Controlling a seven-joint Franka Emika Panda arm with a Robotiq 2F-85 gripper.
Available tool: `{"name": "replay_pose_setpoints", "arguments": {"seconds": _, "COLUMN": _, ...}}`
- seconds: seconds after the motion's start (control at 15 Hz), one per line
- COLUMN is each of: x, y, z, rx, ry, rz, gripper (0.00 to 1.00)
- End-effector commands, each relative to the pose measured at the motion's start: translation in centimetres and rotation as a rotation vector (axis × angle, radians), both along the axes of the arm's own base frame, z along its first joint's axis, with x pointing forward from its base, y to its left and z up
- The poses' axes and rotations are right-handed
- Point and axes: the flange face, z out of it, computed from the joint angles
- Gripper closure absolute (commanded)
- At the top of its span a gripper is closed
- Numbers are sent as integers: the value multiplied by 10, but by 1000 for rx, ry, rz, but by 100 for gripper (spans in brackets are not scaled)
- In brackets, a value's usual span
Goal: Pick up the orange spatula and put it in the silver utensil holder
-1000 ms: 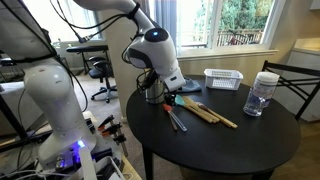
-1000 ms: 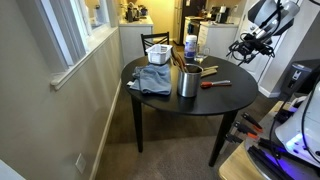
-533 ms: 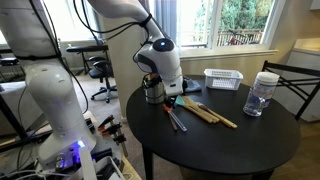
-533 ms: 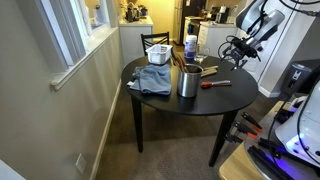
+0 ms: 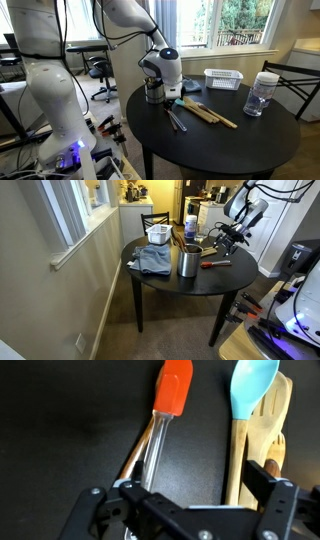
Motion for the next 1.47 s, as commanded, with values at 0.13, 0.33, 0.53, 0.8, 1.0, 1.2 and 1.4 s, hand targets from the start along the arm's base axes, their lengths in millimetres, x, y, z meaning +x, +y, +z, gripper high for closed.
{"name": "replay_pose_setpoints", "arguments": {"seconds": 0.13, "x": 13, "y": 7, "z": -24, "rx": 104, "ry": 67, "rz": -37, "gripper": 0}}
{"name": "replay_pose_setpoints", "arguments": {"seconds": 0.33, "x": 12, "y": 5, "z": -38, "rx": 157, "ry": 113, "rz": -63, "gripper": 0}}
{"name": "replay_pose_setpoints", "arguments": {"seconds": 0.53, "x": 12, "y": 4, "z": -50, "rx": 193, "ry": 167, "rz": -69, "gripper": 0}}
{"name": "replay_pose_setpoints", "arguments": {"seconds": 0.8, "x": 14, "y": 7, "z": -64, "rx": 220, "ry": 247, "rz": -46, "gripper": 0}}
{"name": "replay_pose_setpoints", "arguments": {"seconds": 1.0, "x": 15, "y": 5, "z": -69, "rx": 217, "ry": 283, "rz": -50, "gripper": 0}}
{"name": "replay_pose_setpoints", "arguments": {"seconds": 1.2, "x": 17, "y": 1, "z": -68, "rx": 196, "ry": 280, "rz": -75, "gripper": 0}}
{"name": "replay_pose_setpoints", "arguments": {"seconds": 1.4, "x": 17, "y": -1, "z": -67, "rx": 195, "ry": 279, "rz": -85, "gripper": 0}}
